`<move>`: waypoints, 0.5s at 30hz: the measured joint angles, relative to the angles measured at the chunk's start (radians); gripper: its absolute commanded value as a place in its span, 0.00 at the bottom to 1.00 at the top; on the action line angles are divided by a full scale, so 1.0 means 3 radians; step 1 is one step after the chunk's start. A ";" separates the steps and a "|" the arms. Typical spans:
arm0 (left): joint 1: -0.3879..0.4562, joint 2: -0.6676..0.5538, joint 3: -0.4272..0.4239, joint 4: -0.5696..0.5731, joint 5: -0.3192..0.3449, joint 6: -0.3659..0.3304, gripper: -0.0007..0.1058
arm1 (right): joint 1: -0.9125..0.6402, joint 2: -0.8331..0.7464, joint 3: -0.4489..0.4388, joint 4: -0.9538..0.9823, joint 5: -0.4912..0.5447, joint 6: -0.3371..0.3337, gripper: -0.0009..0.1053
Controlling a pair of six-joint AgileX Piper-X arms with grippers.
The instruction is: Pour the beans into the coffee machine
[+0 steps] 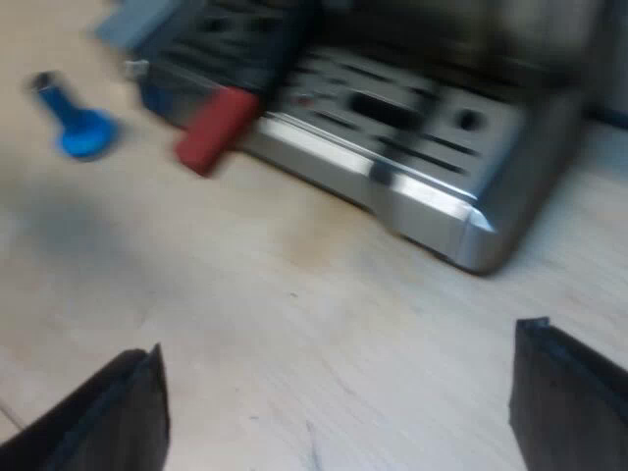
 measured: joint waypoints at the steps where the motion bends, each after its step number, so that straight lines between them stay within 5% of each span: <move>1: 0.0000 0.0000 0.0000 -0.0016 0.0000 0.0000 0.79 | 0.0094 0.0035 0.0000 -0.0096 -0.0007 -0.0052 0.69; 15: 0.0000 0.0000 0.0000 -0.0164 0.0000 0.0000 0.79 | 0.0538 0.0108 0.0249 -0.0705 -0.0032 -0.0193 0.69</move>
